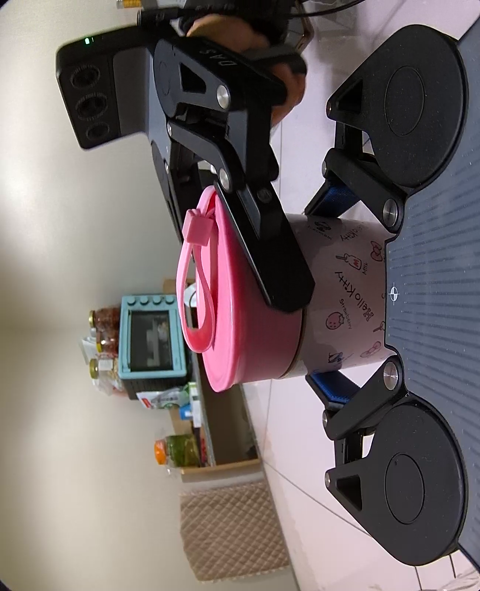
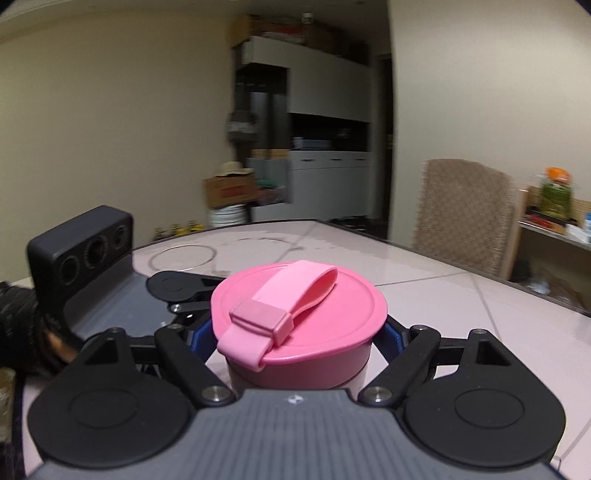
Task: Unscrew bottle cap and pour
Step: 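Twist the pink lid with the right gripper while the left gripper holds the body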
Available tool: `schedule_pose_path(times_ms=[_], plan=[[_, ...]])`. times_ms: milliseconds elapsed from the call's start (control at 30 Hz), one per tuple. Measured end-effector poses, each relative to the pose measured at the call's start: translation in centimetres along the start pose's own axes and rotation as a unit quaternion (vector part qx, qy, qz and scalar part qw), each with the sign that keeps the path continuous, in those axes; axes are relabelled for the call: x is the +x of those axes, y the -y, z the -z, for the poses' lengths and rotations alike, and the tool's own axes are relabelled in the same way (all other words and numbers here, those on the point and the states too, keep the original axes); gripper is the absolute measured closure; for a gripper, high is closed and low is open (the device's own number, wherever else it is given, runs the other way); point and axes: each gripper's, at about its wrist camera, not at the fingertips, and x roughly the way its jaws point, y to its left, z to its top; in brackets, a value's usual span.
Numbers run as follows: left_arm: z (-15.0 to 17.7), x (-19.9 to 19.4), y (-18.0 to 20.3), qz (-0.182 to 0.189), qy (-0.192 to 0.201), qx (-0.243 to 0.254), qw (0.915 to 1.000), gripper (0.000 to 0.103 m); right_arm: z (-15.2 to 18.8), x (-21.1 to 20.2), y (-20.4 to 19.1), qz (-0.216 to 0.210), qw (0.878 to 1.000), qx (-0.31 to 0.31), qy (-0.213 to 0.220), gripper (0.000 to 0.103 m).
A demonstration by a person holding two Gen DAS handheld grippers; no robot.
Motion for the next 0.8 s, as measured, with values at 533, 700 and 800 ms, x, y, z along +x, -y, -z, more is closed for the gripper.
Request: schedule_pose_path(times_ms=[533,700,800], plan=[[0.0,0.0,-0.1,0.002,0.000,0.000,1.0000,0.014,-1.1,-2.0,-3.1,0.059,0.997,0.037,0.014,0.009],[-0.1,0.0,-0.3,0.001,0.000,-0.001,1.0000,0.014,-0.8,-1.4,-5.0,0.121,0.992,0.041,0.015,0.008],[-0.1,0.0,-0.2,0.001,0.000,-0.001,1.0000,0.014,-0.2,-1.3,-6.2,0.157,0.987,0.041,0.017,0.008]])
